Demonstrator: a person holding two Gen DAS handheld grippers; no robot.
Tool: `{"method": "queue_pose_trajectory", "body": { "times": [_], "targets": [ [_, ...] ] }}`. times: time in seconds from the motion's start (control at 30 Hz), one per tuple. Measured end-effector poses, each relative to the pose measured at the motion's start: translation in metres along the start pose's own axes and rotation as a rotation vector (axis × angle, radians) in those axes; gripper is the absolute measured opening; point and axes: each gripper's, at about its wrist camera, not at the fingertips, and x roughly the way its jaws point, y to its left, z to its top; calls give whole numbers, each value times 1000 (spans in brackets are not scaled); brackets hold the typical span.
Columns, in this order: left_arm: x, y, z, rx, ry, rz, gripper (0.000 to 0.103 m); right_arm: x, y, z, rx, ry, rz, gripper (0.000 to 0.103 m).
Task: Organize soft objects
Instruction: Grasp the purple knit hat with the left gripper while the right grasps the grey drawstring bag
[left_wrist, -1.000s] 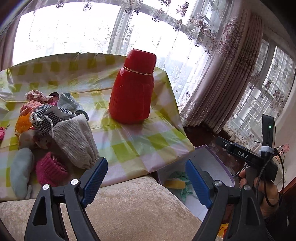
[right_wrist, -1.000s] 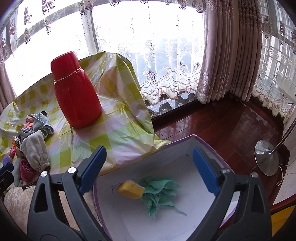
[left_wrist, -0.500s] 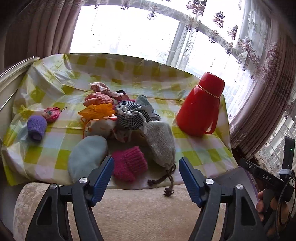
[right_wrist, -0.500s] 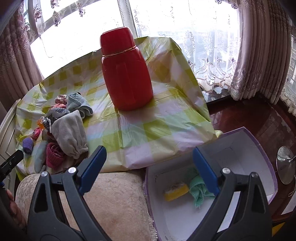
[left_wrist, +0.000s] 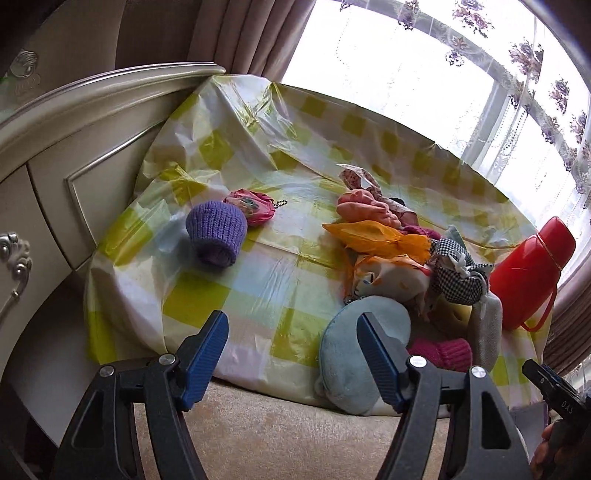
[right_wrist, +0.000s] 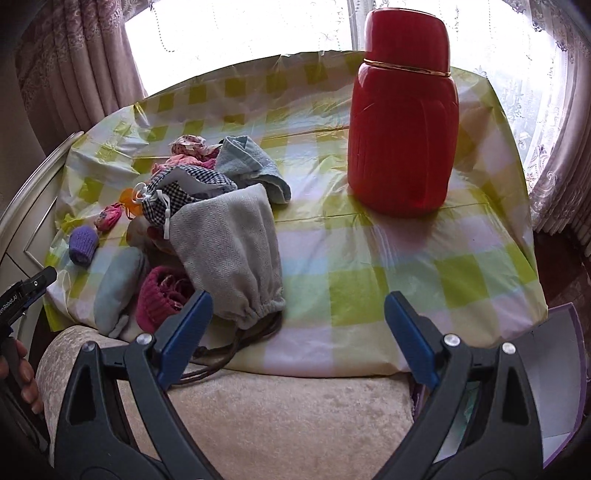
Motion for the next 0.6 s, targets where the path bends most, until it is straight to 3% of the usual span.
{"method": "queue_pose_trajectory", "body": {
  "times": [0.2, 0.53, 0.6],
  "targets": [
    [28, 25, 24, -95, 1, 41, 73, 28, 20, 10, -46, 31, 32, 95],
    [106, 52, 68, -135, 69, 147, 73, 60, 42, 24, -123, 69, 60, 95],
    [119, 56, 68, -143, 93, 156, 66, 67, 43, 25, -126, 80, 65, 95]
  ]
}}
